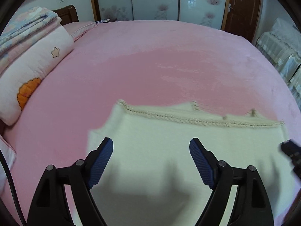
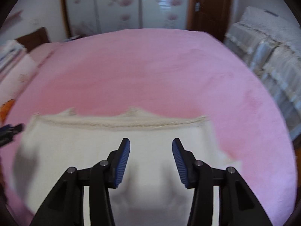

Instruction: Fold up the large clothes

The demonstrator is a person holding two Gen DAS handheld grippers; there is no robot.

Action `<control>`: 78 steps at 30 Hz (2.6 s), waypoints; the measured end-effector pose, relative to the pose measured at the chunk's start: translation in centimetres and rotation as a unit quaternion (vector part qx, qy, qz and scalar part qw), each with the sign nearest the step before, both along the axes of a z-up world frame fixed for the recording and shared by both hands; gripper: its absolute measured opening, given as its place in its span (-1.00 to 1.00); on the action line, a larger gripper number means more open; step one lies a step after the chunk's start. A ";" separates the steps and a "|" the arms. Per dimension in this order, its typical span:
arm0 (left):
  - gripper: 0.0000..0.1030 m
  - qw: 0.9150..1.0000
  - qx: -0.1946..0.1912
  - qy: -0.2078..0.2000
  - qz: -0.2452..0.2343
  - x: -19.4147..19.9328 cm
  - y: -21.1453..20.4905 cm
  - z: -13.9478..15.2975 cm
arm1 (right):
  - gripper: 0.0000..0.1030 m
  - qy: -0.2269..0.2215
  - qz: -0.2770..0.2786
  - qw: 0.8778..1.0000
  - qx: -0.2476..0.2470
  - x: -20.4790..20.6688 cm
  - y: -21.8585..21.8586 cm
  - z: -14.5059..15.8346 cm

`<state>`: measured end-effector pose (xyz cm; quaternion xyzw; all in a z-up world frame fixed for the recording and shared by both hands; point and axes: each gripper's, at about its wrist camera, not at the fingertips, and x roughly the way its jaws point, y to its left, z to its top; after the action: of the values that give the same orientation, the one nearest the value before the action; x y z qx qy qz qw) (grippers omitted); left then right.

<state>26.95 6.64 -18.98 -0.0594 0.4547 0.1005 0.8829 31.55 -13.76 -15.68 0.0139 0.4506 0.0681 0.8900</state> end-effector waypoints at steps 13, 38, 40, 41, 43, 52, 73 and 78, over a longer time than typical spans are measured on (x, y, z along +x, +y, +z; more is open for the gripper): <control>0.61 0.994 0.040 0.075 0.062 6.6 5.7 -7.6 | -0.18 0.021 -0.073 0.993 -0.087 6.1 -4.1 -7.8; 0.80 1.000 0.022 -0.002 0.016 -5.8 -2.0 1.3 | -0.02 -0.004 -0.075 0.997 0.004 -5.7 -4.4 -0.8; 0.80 1.000 0.007 -0.003 0.019 -8.2 -3.7 1.0 | -0.02 0.001 -0.047 0.999 0.027 -8.2 -1.3 -1.0; 0.80 1.000 0.007 -0.004 0.023 -9.2 -4.5 0.7 | -0.02 0.006 -0.033 0.999 0.036 -9.2 0.1 -1.3; 0.80 0.999 0.016 0.005 0.032 -10.5 -5.2 -0.6 | -0.02 0.015 -0.012 0.999 0.040 -10.9 2.6 -2.5; 0.81 0.994 0.043 0.081 0.053 -12.8 -3.3 -6.3 | -0.06 0.035 -0.013 0.999 -0.011 -13.8 2.7 -6.2; 0.95 0.976 -0.036 0.133 0.169 -15.0 4.9 -8.5 | -0.11 0.083 -0.202 0.974 -0.065 -16.2 -11.2 -8.2; 0.95 0.971 -0.058 0.148 0.178 -14.7 5.6 -8.4 | -0.11 0.095 -0.200 0.972 -0.078 -15.9 -10.8 -8.0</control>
<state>12.22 12.21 -27.40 -0.1753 0.5672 0.2368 0.7691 15.67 -24.60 -23.72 0.0409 0.5253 -0.1480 0.8370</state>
